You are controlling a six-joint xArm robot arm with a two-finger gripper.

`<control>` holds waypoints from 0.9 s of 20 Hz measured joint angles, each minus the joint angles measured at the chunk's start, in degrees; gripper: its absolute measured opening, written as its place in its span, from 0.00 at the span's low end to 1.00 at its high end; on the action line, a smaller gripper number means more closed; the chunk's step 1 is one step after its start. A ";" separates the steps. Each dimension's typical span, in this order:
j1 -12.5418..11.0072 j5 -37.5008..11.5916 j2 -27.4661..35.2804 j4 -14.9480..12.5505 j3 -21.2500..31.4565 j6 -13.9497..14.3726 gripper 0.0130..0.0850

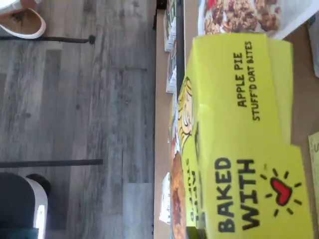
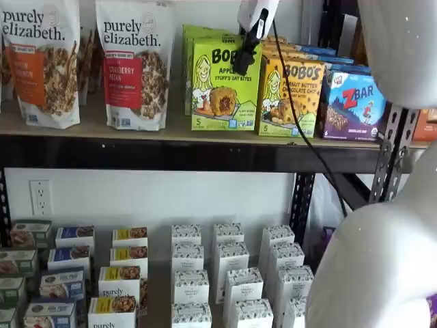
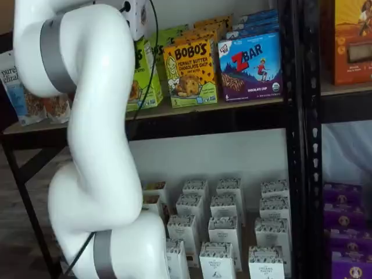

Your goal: Pick the green box on the top shelf, the fourth from the left

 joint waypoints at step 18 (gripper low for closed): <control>-1.39 3.61 -9.96 3.32 7.68 -0.04 0.17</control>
